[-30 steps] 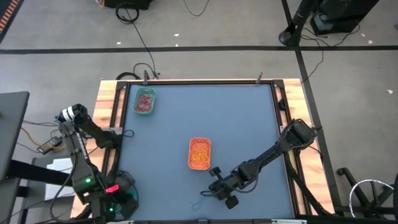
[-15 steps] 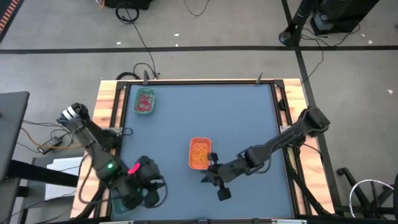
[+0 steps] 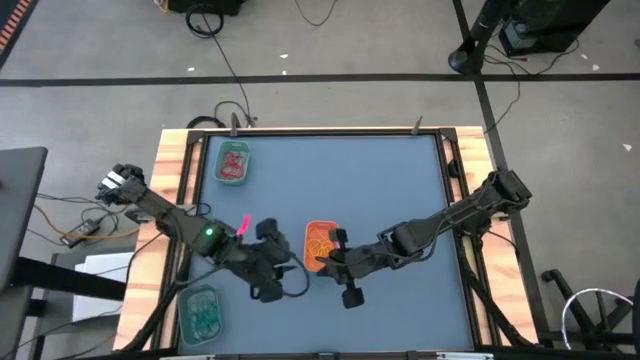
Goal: Sort rubber bands into baskets
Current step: Put the blue rubber band into the blue bin
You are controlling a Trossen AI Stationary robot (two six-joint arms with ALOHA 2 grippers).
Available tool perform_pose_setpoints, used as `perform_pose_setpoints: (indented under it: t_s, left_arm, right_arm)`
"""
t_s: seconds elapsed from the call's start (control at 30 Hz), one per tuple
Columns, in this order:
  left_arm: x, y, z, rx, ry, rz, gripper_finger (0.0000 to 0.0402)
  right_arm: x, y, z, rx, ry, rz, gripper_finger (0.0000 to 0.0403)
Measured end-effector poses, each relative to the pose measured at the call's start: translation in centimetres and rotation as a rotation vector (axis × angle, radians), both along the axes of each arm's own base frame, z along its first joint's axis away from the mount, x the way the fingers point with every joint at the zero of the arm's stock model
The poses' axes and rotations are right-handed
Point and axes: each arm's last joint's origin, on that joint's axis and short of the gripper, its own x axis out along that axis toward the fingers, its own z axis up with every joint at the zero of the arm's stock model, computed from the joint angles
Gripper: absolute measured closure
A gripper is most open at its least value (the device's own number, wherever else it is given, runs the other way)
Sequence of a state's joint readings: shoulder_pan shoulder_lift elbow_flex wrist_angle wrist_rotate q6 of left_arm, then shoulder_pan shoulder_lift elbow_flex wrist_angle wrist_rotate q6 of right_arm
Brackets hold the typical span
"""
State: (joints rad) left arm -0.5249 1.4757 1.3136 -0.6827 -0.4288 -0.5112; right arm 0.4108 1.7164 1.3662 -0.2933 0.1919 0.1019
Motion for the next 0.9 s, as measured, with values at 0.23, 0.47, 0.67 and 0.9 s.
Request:
perform_pose_setpoints:
  t_s: [0.23,0.47,0.67,0.9]
  left_arm:
    - [1.5,1.3,0.5,-0.009,-0.039,-0.124,0.0265]
    - [2.5,2.0,0.6,-0.041,-0.070,-0.168,0.0265]
    - [3.0,2.4,0.2,-0.046,-0.062,-0.149,0.0302]
    - [1.6,2.6,0.1,-0.089,0.022,-0.036,0.0396]
  right_arm:
    - [0.8,-1.0,1.6,-0.047,-0.063,-0.041,0.0400]
    - [1.3,-1.6,2.7,-0.065,-0.116,-0.080,0.0400]
    - [1.4,-1.7,2.8,-0.075,-0.131,-0.092,0.0400]
    - [1.4,-1.8,2.8,-0.061,-0.133,-0.129,0.0354]
